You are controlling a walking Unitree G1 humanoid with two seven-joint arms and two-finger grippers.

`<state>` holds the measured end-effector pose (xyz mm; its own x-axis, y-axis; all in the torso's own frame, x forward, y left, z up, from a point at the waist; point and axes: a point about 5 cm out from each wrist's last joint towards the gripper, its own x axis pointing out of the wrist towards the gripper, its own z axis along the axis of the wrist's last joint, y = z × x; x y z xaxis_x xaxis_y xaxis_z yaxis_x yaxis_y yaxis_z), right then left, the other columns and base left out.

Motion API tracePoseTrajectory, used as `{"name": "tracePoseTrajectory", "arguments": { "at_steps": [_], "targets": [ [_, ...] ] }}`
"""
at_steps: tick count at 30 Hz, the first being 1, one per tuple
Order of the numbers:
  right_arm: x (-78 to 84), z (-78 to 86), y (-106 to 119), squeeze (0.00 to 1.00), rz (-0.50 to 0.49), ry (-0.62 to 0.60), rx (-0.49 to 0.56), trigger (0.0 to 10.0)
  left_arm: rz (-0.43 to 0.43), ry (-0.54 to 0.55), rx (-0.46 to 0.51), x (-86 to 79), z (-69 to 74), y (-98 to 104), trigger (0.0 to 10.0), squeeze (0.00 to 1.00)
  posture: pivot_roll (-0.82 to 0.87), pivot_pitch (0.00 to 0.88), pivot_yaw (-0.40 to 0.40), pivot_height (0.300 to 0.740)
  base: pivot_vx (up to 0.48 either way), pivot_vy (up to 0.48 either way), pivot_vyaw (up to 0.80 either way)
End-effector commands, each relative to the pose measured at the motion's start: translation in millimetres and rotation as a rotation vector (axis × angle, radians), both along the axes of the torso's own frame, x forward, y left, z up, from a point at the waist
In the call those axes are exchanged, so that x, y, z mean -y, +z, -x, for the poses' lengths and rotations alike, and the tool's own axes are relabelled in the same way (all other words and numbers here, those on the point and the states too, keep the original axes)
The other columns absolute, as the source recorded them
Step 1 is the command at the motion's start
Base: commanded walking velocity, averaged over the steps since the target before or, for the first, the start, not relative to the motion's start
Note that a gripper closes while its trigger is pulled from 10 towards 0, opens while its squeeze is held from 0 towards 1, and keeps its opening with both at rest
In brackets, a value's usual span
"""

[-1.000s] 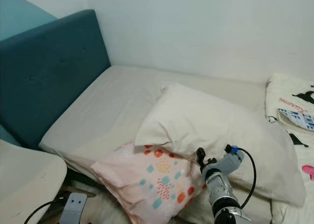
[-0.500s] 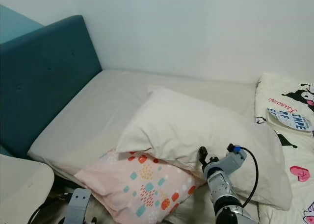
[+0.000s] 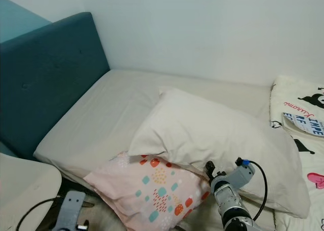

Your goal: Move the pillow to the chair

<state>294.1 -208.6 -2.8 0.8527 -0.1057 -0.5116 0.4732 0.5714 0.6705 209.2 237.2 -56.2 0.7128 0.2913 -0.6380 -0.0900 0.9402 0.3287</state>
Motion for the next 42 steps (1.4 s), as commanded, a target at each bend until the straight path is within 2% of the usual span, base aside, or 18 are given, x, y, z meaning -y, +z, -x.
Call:
{"name": "tracePoseTrajectory", "arguments": {
  "at_steps": [1,6,9,20,24,26,27,29,30,31,35,36,37,40,42],
  "targets": [
    [-0.6,-1.9,2,0.00,-0.029,-0.008,0.031,10.0,-0.025,0.035,0.011,-11.6,0.7,3,10.0,0.00,-0.14,0.051,0.065,0.670,0.000,0.000,0.00],
    [2.4,-5.8,7,0.00,-0.053,-0.024,0.070,10.0,-0.027,0.078,0.032,-18.4,-1.9,7,10.0,0.00,-0.14,0.051,0.066,0.655,0.000,0.000,0.00],
    [2.9,-10.0,12,0.00,-0.113,-0.045,0.116,10.0,-0.021,0.113,0.038,-22.0,-1.7,8,10.0,0.00,-0.14,0.051,0.067,0.640,0.000,0.000,0.00],
    [-1.8,-11.2,13,0.00,-0.249,-0.098,0.157,10.0,-0.027,0.096,0.017,-19.1,3.6,4,10.0,0.00,-0.14,0.037,0.059,0.586,0.000,0.000,0.00],
    [1.7,-11.8,15,0.00,-0.282,-0.127,0.197,10.0,-0.029,0.085,0.004,-17.6,6.3,2,10.0,0.00,-0.14,0.035,0.060,0.586,0.000,0.000,0.00],
    [5.7,-15.8,23,0.00,-0.313,-0.135,0.272,10.0,-0.034,0.069,-0.006,-16.5,8.1,0,10.0,0.00,-0.14,0.033,0.067,0.586,0.000,0.000,0.00],
    [5.7,-15.8,23,0.00,-0.313,-0.135,0.272,10.0,-0.034,0.069,-0.006,-16.5,8.1,0,10.0,0.00,-0.14,0.033,0.067,0.586,0.000,0.000,0.00],
    [7.5,-22.5,34,0.00,-0.354,-0.113,0.383,10.0,-0.041,0.050,-0.017,-15.6,9.5,-1,10.0,0.00,-0.14,0.030,0.071,0.586,0.000,0.000,0.00],
    [7.5,-22.5,34,0.00,-0.354,-0.113,0.383,10.0,-0.041,0.050,-0.017,-15.6,9.5,-1,10.0,0.00,-0.14,0.030,0.071,0.586,0.000,0.000,0.00],
    [7.0,-30.3,49,0.00,-0.388,-0.063,0.500,10.0,-0.046,0.041,-0.026,-15.6,11.0,-2,10.0,0.00,-0.14,0.029,0.074,0.586,0.000,0.000,0.00],
    [8.0,-34.0,57,0.00,-0.401,-0.045,0.561,10.0,-0.048,0.039,-0.032,-15.9,12.3,-2,10.0,0.00,-0.14,0.029,0.073,0.586,0.000,0.000,0.00],
    [11.4,-36.1,65,0.00,-0.409,-0.038,0.626,10.0,-0.049,0.038,-0.038,-15.9,14.1,-3,10.0,0.00,-0.14,0.029,0.073,0.586,0.000,0.000,0.00],
    [11.4,-36.1,65,0.00,-0.409,-0.038,0.626,10.0,-0.049,0.038,-0.038,-15.9,14.1,-3,10.0,0.00,-0.14,0.029,0.073,0.586,0.000,0.000,0.00],
    [14.9,-37.6,77,0.00,-0.417,-0.001,0.727,10.0,-0.049,0.033,-0.051,-13.9,18.6,-6,10.0,0.00,-0.14,0.034,0.073,0.586,0.000,0.000,0.00],
    [13.3,-37.6,79,0.00,-0.414,0.023,0.743,10.0,-0.049,0.029,-0.056,-12.8,20.0,-7,10.0,0.00,-0.14,0.038,0.076,0.586,0.000,0.000,0.00]
  ]
}}
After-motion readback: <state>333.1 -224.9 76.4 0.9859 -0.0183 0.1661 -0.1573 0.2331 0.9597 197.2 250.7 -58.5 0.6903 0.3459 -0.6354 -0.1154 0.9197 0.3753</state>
